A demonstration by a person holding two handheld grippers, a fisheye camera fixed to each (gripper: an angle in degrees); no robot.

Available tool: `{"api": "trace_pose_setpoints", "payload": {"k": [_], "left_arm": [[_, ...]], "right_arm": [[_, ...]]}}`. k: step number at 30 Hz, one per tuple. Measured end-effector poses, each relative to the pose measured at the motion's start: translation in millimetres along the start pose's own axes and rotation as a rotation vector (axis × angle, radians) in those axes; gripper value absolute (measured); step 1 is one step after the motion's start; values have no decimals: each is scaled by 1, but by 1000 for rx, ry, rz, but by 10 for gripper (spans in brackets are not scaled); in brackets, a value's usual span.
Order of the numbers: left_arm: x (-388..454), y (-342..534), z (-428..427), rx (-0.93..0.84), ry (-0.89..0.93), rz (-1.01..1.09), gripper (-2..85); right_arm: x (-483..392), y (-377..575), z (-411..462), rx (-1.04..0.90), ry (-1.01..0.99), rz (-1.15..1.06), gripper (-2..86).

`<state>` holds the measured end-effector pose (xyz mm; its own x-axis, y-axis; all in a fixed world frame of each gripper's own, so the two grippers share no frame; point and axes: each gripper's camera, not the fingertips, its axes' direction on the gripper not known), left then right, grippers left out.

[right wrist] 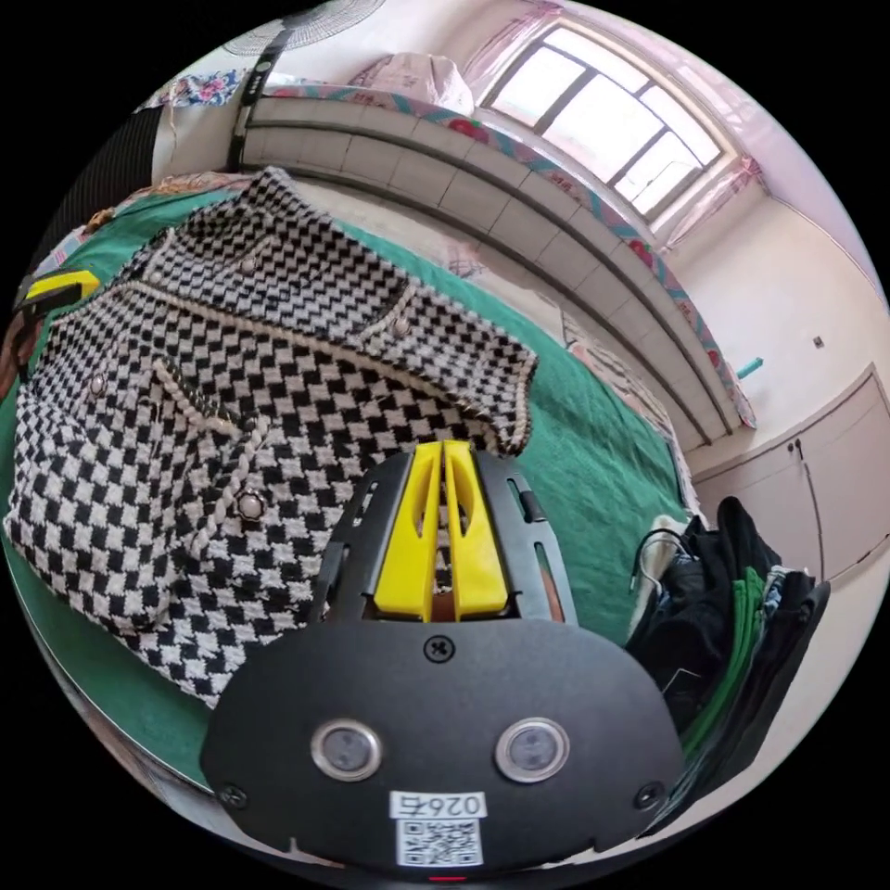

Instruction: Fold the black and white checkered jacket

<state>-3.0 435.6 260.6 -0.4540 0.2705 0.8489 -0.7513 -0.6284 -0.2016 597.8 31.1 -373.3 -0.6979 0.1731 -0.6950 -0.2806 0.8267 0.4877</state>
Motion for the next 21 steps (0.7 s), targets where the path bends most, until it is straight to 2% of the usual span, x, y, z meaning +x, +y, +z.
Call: {"api": "trace_pose_setpoints", "payload": {"k": [1, 2, 5, 7, 9, 10, 11, 12, 15, 17, 21], "left_arm": [[7, -3, 12, -65, -40, 33, -9], [21, -1, 6, -2, -98, 82, -9], [34, -11, -8, -52, -267, 101, -7], [35, -15, -30, -19, -326, 54, -7], [34, -14, -78, 125, -214, 4, -7], [34, -13, -91, 166, -153, -1, -7], [32, -7, -114, 262, -13, 1, -6], [31, -1, -135, 365, 134, 17, -6], [39, 9, -161, 467, 355, 125, 1], [53, 15, -165, 445, 375, 191, 20], [107, 22, -169, 290, 224, 385, 104]], "right_arm": [[-2, 3, 24, -79, -16, -27, -9], [-2, 5, 38, -128, -22, -39, -9], [5, 22, 41, -87, -2, -75, -9], [17, 23, 33, -134, 138, -60, -9], [31, 28, 11, -52, 173, 1, -9], [42, 30, -7, -11, 128, 47, -9], [48, 31, -17, 8, 88, 67, -9], [59, 36, -38, 53, -17, 104, -9], [73, 59, -80, 143, -261, 125, -9], [71, 78, -94, 157, -335, 117, -8], [60, 119, -88, 172, -393, 127, 4]]}}
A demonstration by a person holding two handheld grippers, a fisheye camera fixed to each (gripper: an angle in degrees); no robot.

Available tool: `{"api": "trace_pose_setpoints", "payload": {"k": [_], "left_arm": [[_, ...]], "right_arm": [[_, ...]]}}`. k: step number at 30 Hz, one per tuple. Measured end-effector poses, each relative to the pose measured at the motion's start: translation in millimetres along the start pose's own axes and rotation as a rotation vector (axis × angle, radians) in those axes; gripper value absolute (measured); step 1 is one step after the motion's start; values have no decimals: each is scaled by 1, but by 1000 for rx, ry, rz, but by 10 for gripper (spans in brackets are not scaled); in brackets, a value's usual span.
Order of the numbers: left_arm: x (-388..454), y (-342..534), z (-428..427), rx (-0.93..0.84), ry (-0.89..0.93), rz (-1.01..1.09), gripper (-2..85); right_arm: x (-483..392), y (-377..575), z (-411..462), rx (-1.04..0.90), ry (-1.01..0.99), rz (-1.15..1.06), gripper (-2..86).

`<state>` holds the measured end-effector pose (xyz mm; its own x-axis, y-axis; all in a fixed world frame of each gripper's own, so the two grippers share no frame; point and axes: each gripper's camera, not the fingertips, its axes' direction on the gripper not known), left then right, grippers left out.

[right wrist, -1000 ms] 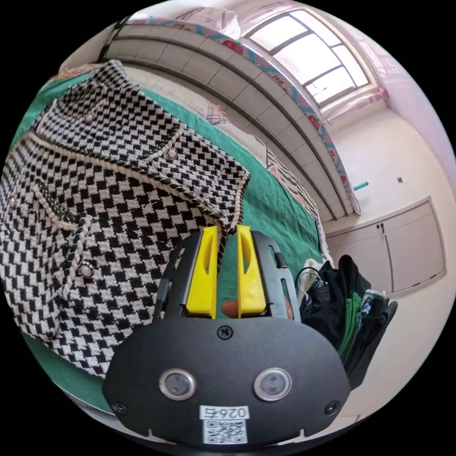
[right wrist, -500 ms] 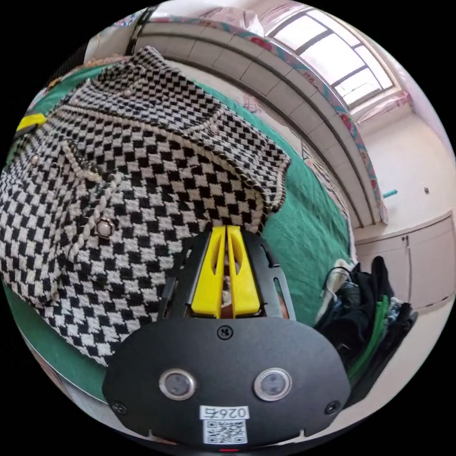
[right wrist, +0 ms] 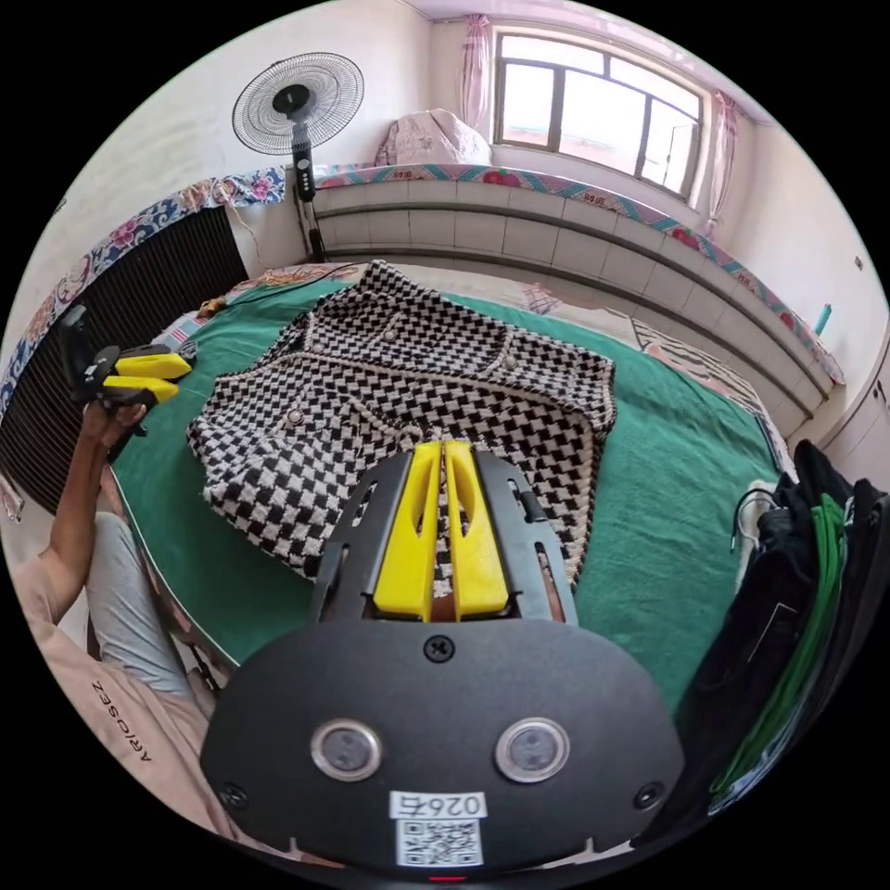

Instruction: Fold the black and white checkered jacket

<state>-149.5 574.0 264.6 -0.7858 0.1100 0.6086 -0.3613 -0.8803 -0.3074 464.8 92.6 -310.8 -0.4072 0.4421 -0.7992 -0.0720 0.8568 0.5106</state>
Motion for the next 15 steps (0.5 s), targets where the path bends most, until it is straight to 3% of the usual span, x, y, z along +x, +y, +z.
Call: {"api": "trace_pose_setpoints", "payload": {"k": [7, 15], "left_arm": [[33, -32, 30, -90, 108, 116, 131], [81, -97, 106, -261, 175, 138, 170]], "right_arm": [[26, 11, 70, -104, -221, 28, 82], [38, 22, 146, -175, -196, 9, 107]]}}
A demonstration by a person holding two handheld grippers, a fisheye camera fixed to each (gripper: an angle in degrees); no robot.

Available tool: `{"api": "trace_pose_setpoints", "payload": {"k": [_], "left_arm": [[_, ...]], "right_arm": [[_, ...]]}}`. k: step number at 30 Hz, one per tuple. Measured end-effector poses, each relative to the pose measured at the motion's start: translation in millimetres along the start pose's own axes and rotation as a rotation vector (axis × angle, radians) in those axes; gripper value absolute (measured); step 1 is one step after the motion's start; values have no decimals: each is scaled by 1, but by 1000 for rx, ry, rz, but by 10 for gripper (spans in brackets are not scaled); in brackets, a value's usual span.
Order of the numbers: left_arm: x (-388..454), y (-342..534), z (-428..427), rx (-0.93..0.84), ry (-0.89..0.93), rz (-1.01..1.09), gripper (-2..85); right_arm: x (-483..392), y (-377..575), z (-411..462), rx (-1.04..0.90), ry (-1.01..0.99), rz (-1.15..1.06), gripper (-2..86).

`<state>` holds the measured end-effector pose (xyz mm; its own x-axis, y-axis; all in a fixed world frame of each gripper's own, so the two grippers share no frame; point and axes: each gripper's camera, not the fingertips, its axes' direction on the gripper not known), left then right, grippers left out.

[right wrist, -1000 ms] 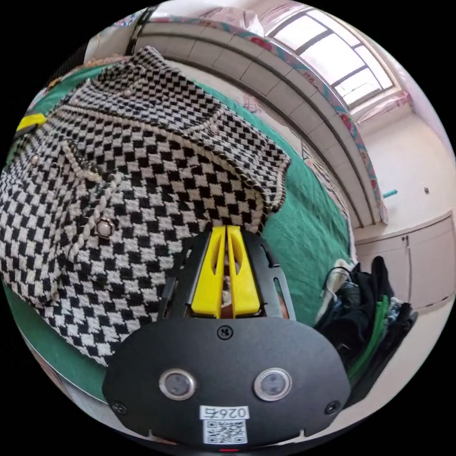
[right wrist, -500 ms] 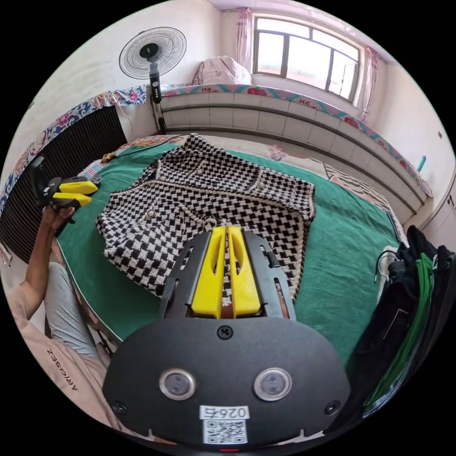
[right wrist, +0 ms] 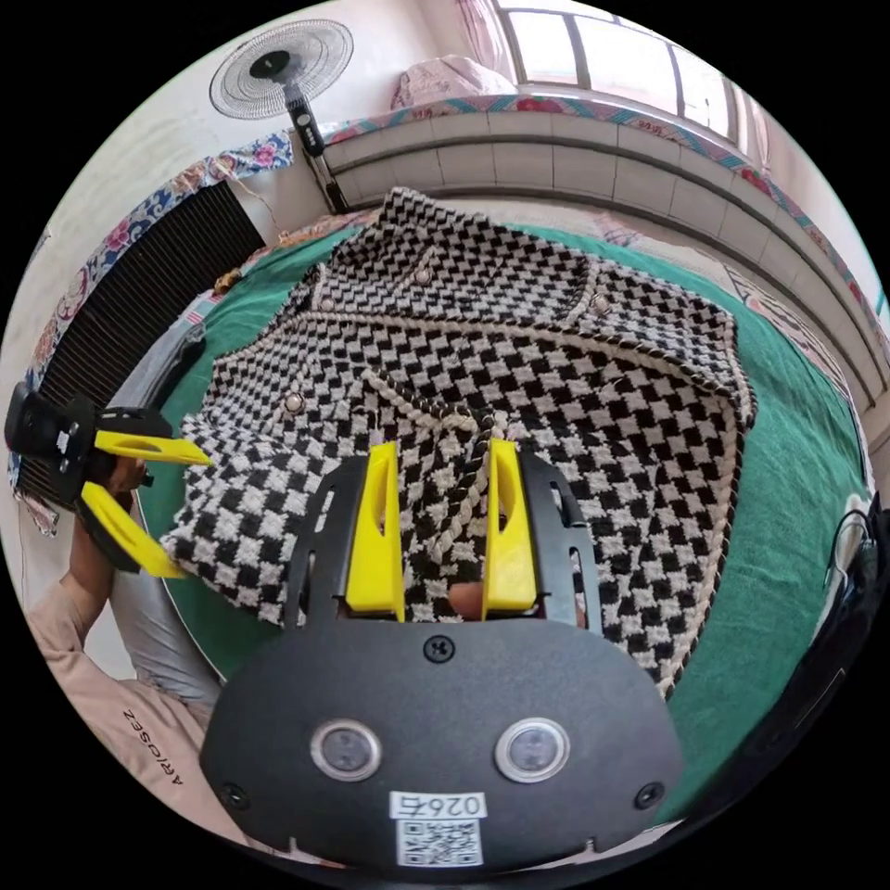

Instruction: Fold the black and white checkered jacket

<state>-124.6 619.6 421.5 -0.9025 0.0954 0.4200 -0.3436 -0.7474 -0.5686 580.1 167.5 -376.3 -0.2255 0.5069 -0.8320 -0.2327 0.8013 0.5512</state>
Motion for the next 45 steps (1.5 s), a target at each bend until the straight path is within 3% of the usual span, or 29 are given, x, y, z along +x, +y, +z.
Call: {"api": "trace_pose_setpoints", "payload": {"k": [3, 6, 9, 13, 20, 24, 28, 35, 37, 40, 42, 45], "left_arm": [[0, -13, 31, -93, -33, -41, 136], [3, -17, 27, -77, -80, -28, 104], [2, -18, 12, -73, -52, -42, 86], [9, -16, -9, -14, -58, -37, 78], [57, -29, -46, 101, -296, 29, 160], [79, -24, -67, 93, -520, 54, 58], [79, -11, -115, 140, -484, 78, 42], [-6, 42, -142, 316, -377, -248, 90], [-35, 55, -124, 285, -346, -359, 99], [-71, 67, -87, 101, -330, -498, 81], [-82, 67, -65, -61, -340, -510, 72], [-78, 61, -51, -177, -334, -435, 62]], "right_arm": [[-5, 14, 25, -25, 86, -56, 76], [-18, 32, 37, -10, 152, -143, 1], [-24, 51, 43, 39, 250, -190, -10], [-13, 86, 9, 299, 200, -150, -11], [-19, 170, -87, 788, 59, -102, -12], [-42, 220, -121, 970, 29, -159, -12], [-54, 237, -127, 1038, 27, -180, -13], [-34, 165, -86, 972, 162, -78, -12], [-10, 88, -35, 806, 292, -43, -6], [42, -2, 55, 417, 378, 41, 9], [61, -12, 80, 331, 426, 82, 9], [66, 17, 69, 392, 382, 84, 2]]}}
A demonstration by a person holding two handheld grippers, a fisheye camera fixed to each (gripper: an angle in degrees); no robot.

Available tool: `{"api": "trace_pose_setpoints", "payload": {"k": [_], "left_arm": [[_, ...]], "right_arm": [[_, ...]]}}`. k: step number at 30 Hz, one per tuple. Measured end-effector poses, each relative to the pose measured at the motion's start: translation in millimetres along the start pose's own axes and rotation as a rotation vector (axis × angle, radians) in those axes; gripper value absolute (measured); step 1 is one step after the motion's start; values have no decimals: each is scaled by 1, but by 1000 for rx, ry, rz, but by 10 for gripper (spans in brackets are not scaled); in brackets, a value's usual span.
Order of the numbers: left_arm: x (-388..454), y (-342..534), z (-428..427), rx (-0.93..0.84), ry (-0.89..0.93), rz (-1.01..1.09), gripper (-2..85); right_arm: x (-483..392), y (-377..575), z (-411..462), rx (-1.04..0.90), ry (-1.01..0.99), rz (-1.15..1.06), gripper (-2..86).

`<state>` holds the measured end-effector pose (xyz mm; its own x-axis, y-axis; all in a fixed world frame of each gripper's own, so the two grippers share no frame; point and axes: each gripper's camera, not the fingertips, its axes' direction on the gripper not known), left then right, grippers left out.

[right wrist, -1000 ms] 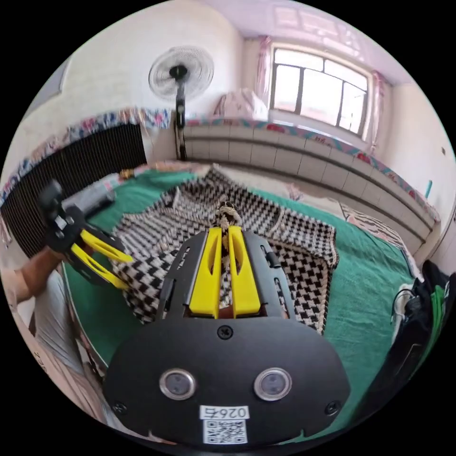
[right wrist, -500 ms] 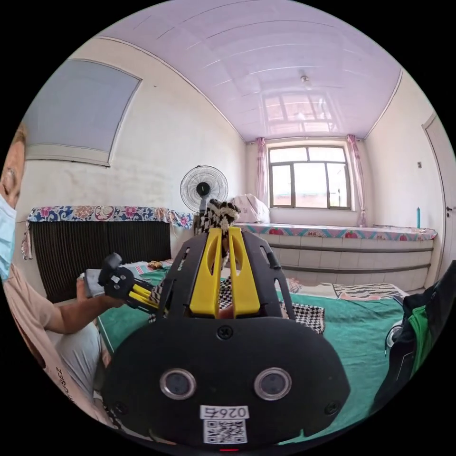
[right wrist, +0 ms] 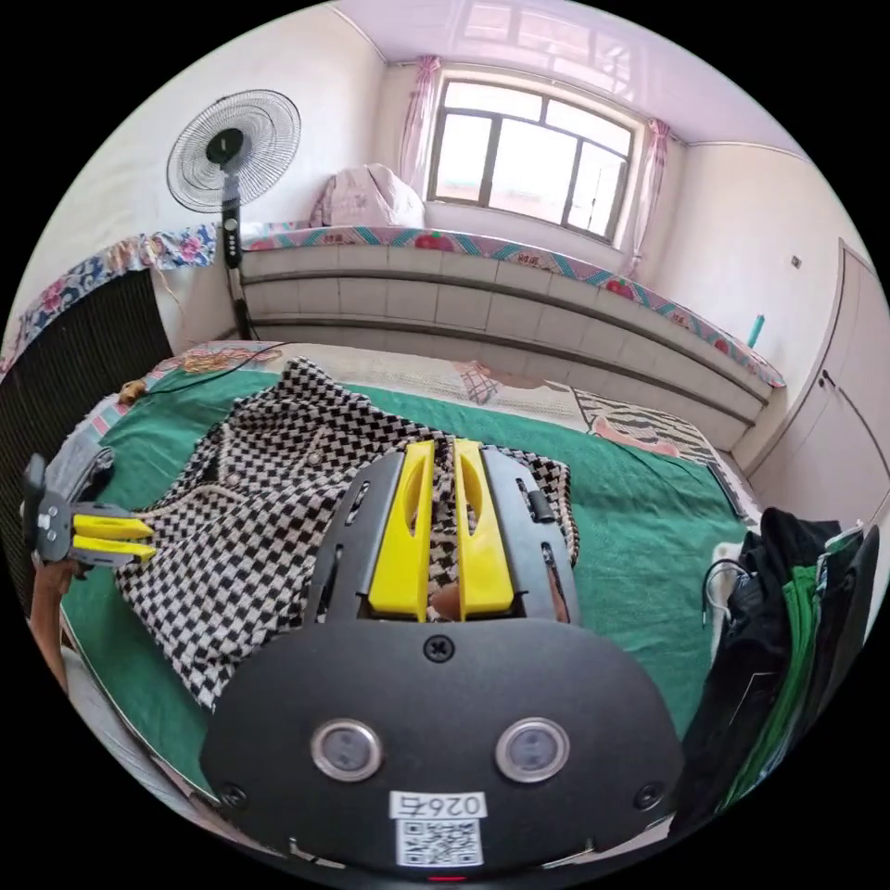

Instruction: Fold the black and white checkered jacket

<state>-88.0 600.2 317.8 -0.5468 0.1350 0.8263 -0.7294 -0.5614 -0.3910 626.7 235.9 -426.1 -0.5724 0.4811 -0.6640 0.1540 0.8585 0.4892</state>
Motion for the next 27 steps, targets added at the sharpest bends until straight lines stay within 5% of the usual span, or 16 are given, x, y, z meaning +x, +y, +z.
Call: {"api": "trace_pose_setpoints", "payload": {"k": [7, 12, 17, 27], "left_arm": [[16, 5, -24, 124, 51, 75, -4], [-7, 22, -26, 225, 53, -128, -8], [-4, 12, 40, -87, 162, -46, -9], [23, 51, -6, -79, -32, 76, -7]], "right_arm": [[-41, 74, -52, -73, -234, -190, -9], [-90, 86, -55, -146, -346, -298, -10], [-131, 91, -21, -399, -513, -437, -10], [-83, 40, -103, -349, -456, -440, 23]]}}
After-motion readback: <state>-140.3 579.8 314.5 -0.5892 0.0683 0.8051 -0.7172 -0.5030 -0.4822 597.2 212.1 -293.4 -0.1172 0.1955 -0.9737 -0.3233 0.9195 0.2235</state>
